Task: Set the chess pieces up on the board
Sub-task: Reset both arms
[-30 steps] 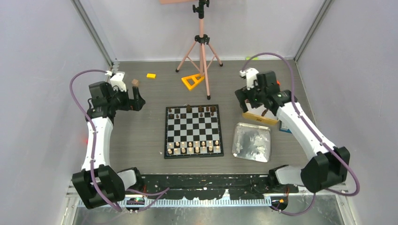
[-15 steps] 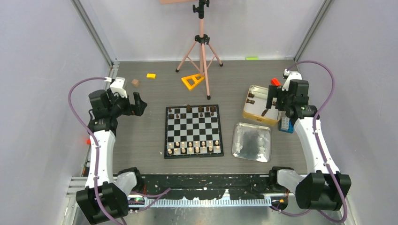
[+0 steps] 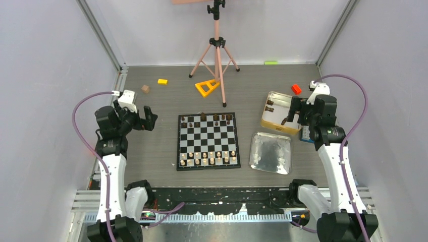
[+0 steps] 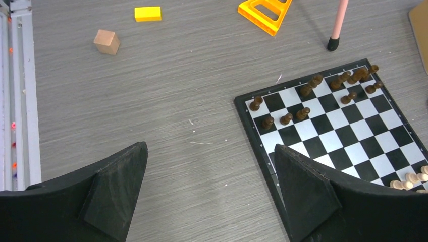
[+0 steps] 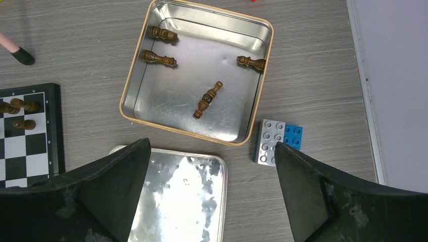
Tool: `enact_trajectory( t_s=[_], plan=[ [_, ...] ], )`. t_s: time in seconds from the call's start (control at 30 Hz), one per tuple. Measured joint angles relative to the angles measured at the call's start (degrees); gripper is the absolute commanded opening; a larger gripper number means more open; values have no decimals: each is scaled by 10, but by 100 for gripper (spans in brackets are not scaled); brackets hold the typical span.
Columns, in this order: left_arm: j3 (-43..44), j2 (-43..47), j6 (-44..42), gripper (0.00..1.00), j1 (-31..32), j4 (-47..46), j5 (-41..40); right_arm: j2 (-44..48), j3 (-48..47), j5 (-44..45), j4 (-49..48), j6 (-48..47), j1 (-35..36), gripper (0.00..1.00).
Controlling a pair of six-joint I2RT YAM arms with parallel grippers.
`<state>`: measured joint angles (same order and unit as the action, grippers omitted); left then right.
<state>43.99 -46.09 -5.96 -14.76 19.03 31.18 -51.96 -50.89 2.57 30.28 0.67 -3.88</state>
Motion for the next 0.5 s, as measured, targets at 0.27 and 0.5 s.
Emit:
enact_trajectory(
  t_s=[0.27,0.5],
  plan=[
    [-2,-42,-6,100,0,12,-7,25,8,-11,-2,-6,0,100],
    [-2,-46,-7,100,-1,14,-7,26,12,-4,-3,-8,0,99]
  ],
)
